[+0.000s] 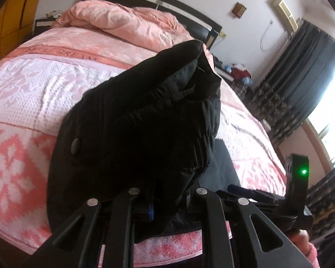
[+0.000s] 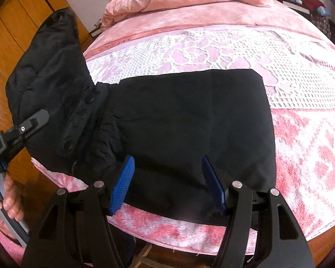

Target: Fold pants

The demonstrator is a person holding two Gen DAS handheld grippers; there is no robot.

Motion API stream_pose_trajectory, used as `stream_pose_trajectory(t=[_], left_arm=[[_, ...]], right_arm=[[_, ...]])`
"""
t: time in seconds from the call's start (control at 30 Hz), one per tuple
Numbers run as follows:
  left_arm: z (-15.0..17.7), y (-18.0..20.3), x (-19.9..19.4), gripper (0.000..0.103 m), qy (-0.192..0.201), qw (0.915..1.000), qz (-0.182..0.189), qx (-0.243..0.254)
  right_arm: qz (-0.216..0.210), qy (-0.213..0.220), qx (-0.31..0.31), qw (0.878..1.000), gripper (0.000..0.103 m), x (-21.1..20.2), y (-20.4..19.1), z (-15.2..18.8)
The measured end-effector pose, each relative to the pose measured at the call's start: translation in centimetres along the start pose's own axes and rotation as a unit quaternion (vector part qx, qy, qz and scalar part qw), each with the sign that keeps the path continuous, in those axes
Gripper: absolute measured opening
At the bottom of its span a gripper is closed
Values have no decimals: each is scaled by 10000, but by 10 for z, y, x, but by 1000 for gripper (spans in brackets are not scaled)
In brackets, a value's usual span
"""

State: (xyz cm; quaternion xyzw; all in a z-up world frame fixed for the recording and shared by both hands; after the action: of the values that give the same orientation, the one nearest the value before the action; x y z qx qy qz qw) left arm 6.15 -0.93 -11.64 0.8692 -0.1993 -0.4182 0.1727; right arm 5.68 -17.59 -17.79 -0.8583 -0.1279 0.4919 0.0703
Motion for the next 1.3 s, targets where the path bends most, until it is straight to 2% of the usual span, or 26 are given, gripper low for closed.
stream_pose_trajectory(t=[0.3,0.4,0.5,0.57,0.7,0.77,0.83,0.93,0.97,1.03,1.07,1.13,1.23,1.3], left_arm=[[17,7,39,17,-440,9986,-171,218],[25,8,54,22,-641,9974,-181,256],[32,13,62,33,-851,9958,-127,303],[33,20,60,47,-957,9948,-102,341],[34,31,44,60,-1106,9925,69,509],[27,30,27,63,-1073,9931,366,314],[18,28,14,68,-910,9945,448,257],[3,5,3,75,-560,9979,-36,330],[0,-8,6,75,-502,9972,-399,386],[0,-29,16,75,-543,9942,-835,415],[5,-40,27,75,-739,9915,-1002,378],[21,-57,50,76,-1135,9863,-1155,319],[25,-62,48,78,-1049,9866,-1170,442],[19,-55,44,78,-1017,9888,-1038,325]], right_arm=[[212,-132,113,9996,63,11,15,7],[187,-194,181,9995,63,15,21,11],[182,-225,183,9994,65,18,23,14],[172,-243,179,9994,65,19,24,16],[147,-256,184,9994,66,21,26,16],[140,-252,189,9994,67,22,26,16],[145,-251,179,9994,68,22,26,16],[169,-248,153,9994,69,22,25,15],[172,-250,161,9994,69,22,24,15],[186,-264,147,9994,70,21,23,16],[209,-278,113,9993,70,22,22,16],[256,-305,62,9992,71,22,20,18],[281,-324,62,9991,71,20,17,19],[268,-261,154,9992,75,11,16,17]])
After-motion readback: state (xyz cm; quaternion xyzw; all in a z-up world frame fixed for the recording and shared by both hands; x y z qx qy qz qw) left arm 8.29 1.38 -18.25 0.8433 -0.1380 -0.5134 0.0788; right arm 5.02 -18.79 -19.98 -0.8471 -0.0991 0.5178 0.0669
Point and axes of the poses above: each gripper's, at about its wrist camera, not at the fingertips, and x roughly the way its jaws point, y to its right, z to its underside, the point moved 8 cm from there along x, roughly the way its jaws point, and after that the axes turned 4 degrees about -x, right-handed, at the moved point
